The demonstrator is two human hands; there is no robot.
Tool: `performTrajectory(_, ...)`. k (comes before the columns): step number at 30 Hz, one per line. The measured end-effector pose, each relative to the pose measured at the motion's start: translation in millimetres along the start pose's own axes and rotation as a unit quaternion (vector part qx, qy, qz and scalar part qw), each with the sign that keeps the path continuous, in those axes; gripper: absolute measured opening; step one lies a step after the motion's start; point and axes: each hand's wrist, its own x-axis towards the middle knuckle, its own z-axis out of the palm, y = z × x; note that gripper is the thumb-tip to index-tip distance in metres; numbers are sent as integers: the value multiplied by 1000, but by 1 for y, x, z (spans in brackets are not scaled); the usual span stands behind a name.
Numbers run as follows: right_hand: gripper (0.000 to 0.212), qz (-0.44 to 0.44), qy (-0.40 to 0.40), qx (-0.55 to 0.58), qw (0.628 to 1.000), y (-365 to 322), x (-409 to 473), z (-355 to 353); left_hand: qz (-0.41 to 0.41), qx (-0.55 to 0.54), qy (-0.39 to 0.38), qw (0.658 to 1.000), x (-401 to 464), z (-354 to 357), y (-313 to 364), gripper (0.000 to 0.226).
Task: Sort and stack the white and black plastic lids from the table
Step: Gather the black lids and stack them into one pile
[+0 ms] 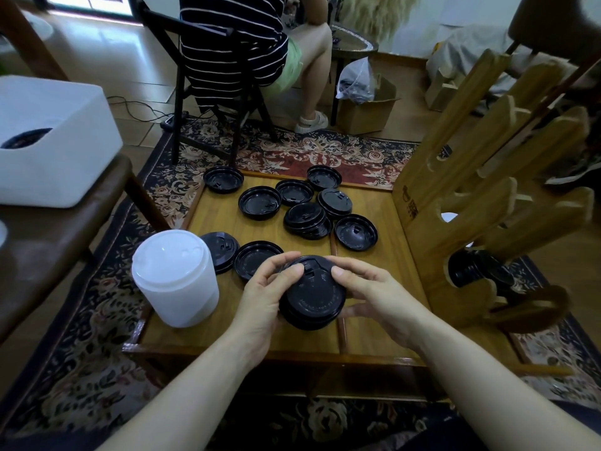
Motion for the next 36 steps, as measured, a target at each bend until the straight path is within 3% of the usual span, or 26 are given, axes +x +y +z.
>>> performTrajectory(9, 28, 35, 29, 43, 998, 1, 2, -5, 7, 31, -19, 999, -3, 1, 2, 25)
performTrajectory(13, 27, 24, 42, 36, 998, 0, 4, -10, -22, 48, -103, 993, -2, -4, 2, 55)
performTrajectory(15, 27, 20, 30, 30, 999, -1, 5, -12, -20, 41, -110, 993, 0, -6, 0, 67)
performTrajectory(19, 28, -46, 6, -119, 992, -7, 13, -14, 0, 10, -77, 997, 2, -9, 1, 70)
performTrajectory(21, 36, -99, 60, -254, 960, -3, 29, -22, -1, -6, -58, 998, 4, -9, 2, 70)
performTrajectory(23, 45, -126, 125, -415, 892, 4, 51, -34, -2, -11, -45, 999, 4, -9, 3, 69)
performTrajectory(25, 52, -114, 141, -551, 815, 10, 68, -44, -1, -11, -36, 999, 4, -10, 4, 63)
performTrajectory(30, 43, -115, 144, -696, 694, 26, 80, -55, -5, -20, -19, 1000, 6, -11, 4, 56)
performTrajectory(33, 28, -126, 150, -720, 666, 32, 72, -55, -6, -27, -15, 1000, 7, -11, 5, 56)
performTrajectory(36, 18, -126, 143, -705, 683, 34, 63, -57, -10, -27, -15, 999, 7, -10, 4, 56)
